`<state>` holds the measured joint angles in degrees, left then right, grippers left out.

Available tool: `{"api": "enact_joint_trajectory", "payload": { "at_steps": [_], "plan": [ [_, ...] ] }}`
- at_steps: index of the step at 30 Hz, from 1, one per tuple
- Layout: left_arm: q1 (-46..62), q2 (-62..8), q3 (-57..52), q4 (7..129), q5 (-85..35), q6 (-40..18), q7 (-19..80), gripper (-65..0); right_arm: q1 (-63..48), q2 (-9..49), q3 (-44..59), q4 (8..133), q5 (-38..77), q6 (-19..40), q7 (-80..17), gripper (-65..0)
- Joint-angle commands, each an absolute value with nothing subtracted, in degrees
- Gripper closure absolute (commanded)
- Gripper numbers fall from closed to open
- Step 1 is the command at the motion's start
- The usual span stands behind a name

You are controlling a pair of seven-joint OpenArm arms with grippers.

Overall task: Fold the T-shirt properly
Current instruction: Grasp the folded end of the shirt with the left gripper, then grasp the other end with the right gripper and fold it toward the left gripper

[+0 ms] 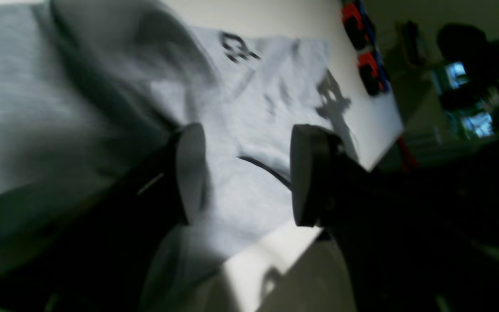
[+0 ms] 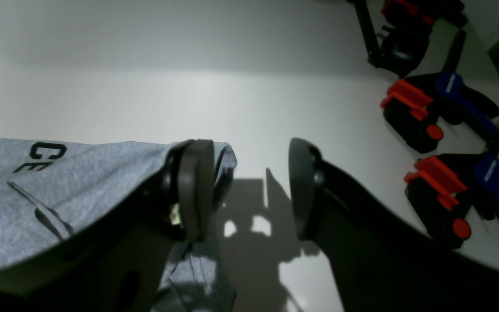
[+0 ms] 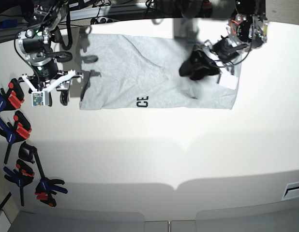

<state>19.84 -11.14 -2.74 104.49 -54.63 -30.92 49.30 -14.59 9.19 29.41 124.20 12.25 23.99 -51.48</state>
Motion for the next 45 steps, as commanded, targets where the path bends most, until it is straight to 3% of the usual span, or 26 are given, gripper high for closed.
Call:
{"api": "enact_joint_trajectory", "payload": {
  "at_steps": [1,13,18,27,35,41,45],
  "plan": [
    [19.7,-11.3,-2.0,105.5,-56.0,-31.8,48.3,-29.7,-14.1,9.7,29.7,125.4,12.8,23.8,-49.7,-26.5],
    [19.5,-11.3,0.1,105.5,-53.8,-31.8,46.2,-29.7,-14.1,9.7,29.7,124.7,12.3,23.8,-53.1,-26.9],
    [19.5,-11.3,0.1,105.5,-53.8,-31.8,46.6,-29.7,-14.1,9.7,29.7,118.8,14.5,23.8,-55.7,-37.6],
    [19.5,-11.6,0.1,105.5,-53.8,-31.8,46.6,-29.7,-14.2,9.6,29.8,99.5,17.1,23.8,-58.1,-37.5],
    [19.5,-11.6,0.1,105.5,-53.8,-31.8,46.6,-29.7,-14.1,8.5,29.9,91.2,31.7,24.1,-56.4,-37.5],
    [19.5,-11.6,0.1,105.5,-53.8,-31.8,46.6,-29.7,-14.1,5.4,29.9,90.2,33.3,26.6,-56.3,-37.4],
    [19.5,-11.6,0.1,105.5,-53.8,-31.8,46.6,-29.7,-13.2,4.6,29.9,90.2,33.2,26.6,-55.7,-30.2]
  ]
}}
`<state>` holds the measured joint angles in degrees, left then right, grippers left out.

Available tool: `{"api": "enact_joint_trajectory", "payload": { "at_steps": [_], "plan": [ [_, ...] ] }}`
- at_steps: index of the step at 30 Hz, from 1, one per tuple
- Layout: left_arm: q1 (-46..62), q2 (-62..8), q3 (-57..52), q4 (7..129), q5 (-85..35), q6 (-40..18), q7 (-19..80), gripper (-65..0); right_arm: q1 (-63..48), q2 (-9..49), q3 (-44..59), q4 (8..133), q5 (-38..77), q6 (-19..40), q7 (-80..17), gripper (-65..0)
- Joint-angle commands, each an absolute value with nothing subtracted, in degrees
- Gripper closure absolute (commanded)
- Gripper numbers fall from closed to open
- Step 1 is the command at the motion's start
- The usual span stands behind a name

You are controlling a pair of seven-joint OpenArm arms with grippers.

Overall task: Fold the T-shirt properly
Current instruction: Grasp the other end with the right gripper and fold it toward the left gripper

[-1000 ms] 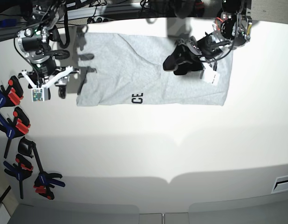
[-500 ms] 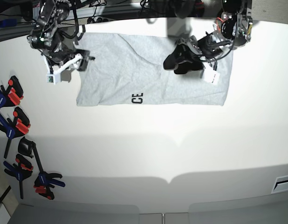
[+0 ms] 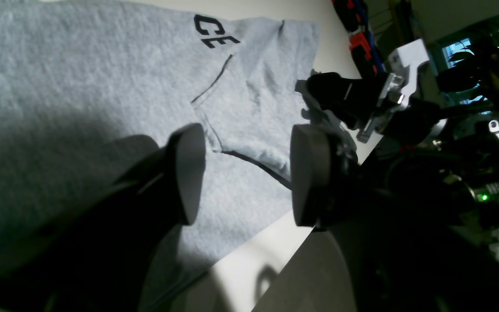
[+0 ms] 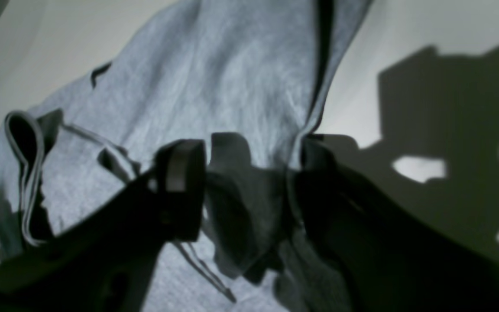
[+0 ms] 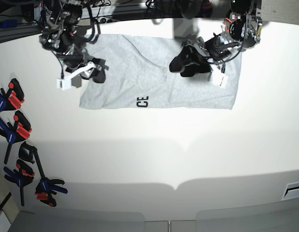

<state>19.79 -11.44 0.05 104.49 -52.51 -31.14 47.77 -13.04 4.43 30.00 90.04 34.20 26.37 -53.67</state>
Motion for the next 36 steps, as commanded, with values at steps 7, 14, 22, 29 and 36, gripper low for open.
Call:
{"api": "enact_joint_trajectory", "payload": {
  "at_steps": [7,14,22,29,36],
  "plan": [
    [19.5,-11.6,0.1,105.5,-53.4,-31.8,46.6,-29.7,-9.3,4.6,29.9,90.2,32.8,26.6,-54.8,0.0],
    [19.6,-11.6,0.1,105.5,-44.6,-31.8,44.1,-29.7,-3.4,5.7,30.5,90.2,22.0,26.6,-54.4,0.0],
    [19.4,-11.6,0.1,105.5,-37.5,-31.7,27.6,-29.7,0.8,12.4,34.6,90.2,18.9,26.6,-54.5,0.0],
    [19.0,-11.4,0.5,105.5,-29.7,-31.2,27.2,-29.6,1.3,19.1,34.9,90.3,18.2,26.6,-55.4,0.0],
    [16.9,-11.4,9.8,105.4,-14.2,-17.8,22.2,-29.0,1.3,19.5,34.9,91.6,21.6,26.6,-57.4,0.0]
  ]
}}
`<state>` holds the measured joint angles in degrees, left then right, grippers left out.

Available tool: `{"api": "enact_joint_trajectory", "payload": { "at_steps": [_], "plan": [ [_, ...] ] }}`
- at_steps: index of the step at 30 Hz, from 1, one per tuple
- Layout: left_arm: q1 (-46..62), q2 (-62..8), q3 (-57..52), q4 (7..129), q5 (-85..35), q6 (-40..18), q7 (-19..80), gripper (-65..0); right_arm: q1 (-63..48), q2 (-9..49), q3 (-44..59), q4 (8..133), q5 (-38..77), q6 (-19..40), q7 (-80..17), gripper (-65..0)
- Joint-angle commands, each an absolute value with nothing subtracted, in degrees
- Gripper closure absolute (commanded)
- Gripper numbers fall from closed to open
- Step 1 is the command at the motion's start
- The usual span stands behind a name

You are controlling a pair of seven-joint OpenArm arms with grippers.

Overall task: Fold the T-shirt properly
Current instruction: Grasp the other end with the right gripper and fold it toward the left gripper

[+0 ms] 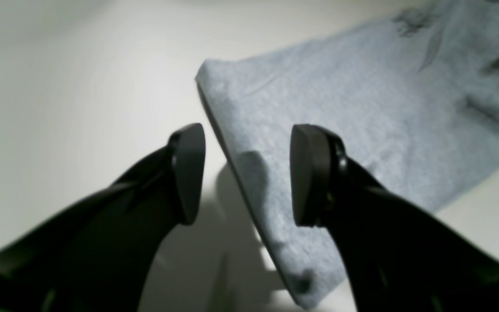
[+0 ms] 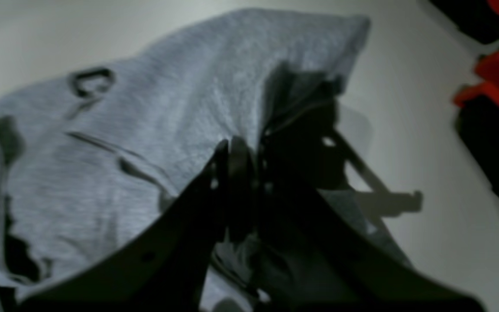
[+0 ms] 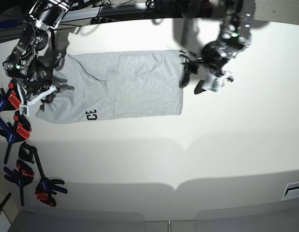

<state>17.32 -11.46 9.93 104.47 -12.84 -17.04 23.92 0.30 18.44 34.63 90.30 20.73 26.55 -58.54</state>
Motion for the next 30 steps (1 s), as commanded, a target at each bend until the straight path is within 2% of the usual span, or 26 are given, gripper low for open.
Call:
{"api": "enact_joint_trajectory", "payload": {
  "at_steps": [1,8,14,20,24,30],
  "plan": [
    [16.3,-11.4,11.9,105.4,-11.0,-16.2,22.2,-29.0,1.3,19.5,34.9,92.1,23.2,26.6,-58.0,0.0],
    [12.0,-11.5,23.9,105.3,6.9,-1.5,22.2,-29.0,1.3,19.5,34.9,97.6,32.5,26.6,-63.5,0.0],
    [11.8,-11.4,27.7,101.7,9.4,-1.0,21.8,-29.0,1.3,18.7,34.9,103.4,42.8,26.6,-67.2,0.0],
    [10.0,-11.4,27.9,90.0,9.4,-0.8,21.1,-29.0,1.2,11.2,33.5,109.3,42.9,26.6,-69.0,0.0],
    [9.2,-11.0,27.9,85.3,8.3,-0.9,20.5,-29.0,1.2,6.1,28.1,110.3,42.8,26.6,-69.1,0.0],
    [9.2,-8.4,27.9,84.7,7.4,-0.9,19.4,-29.0,1.3,0.6,15.6,110.3,41.9,26.6,-68.9,0.0]
  ]
}}
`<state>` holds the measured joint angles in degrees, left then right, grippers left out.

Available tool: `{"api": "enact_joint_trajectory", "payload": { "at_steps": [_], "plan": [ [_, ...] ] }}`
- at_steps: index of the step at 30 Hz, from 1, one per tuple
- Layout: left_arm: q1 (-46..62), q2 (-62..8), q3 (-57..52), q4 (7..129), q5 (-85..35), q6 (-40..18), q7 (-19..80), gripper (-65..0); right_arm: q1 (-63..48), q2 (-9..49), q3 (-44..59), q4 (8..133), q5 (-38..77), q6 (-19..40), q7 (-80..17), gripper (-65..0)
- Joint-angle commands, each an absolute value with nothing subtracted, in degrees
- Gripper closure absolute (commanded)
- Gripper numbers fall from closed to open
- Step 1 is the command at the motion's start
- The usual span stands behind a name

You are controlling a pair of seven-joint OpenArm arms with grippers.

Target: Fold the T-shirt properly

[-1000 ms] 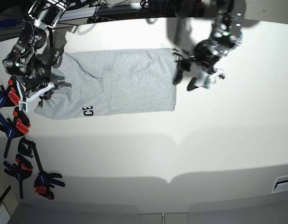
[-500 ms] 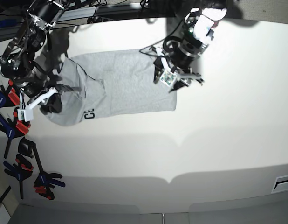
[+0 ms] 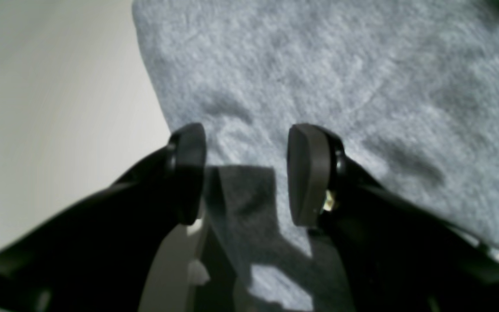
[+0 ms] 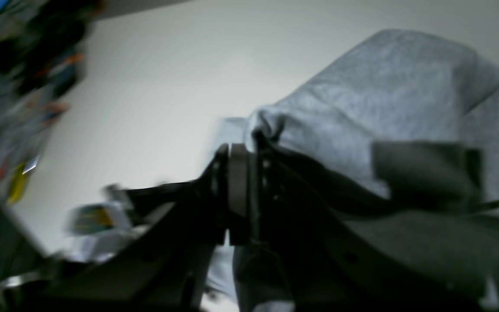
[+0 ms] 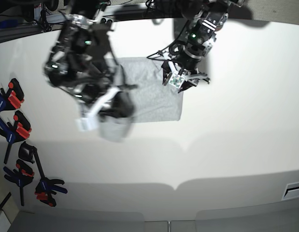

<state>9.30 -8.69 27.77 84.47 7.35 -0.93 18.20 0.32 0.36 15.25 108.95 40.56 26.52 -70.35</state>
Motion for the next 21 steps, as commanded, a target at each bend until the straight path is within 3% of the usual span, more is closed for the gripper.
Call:
{"api": "enact_joint_trajectory", "payload": {
  "at_steps": [1,7,13,21],
  "plan": [
    [9.2,-7.9,27.9,84.7,7.4,-0.9,19.4,-29.0,1.3,-0.3,13.4,110.3,41.5,26.6,-68.7,0.0],
    [9.2,-6.6,27.9,84.7,7.5,-1.1,19.2,-29.0,1.2,-5.8,3.2,110.2,31.7,26.5,-68.0,0.0],
    [9.2,-6.7,27.9,85.5,7.5,-1.1,19.3,-29.1,1.2,-9.0,-0.2,110.3,23.7,26.4,-68.0,0.0],
    [9.2,-7.0,27.8,100.2,8.6,-1.0,25.3,-29.1,1.2,-9.0,-0.2,110.3,23.7,26.3,-68.0,0.0]
  ]
}}
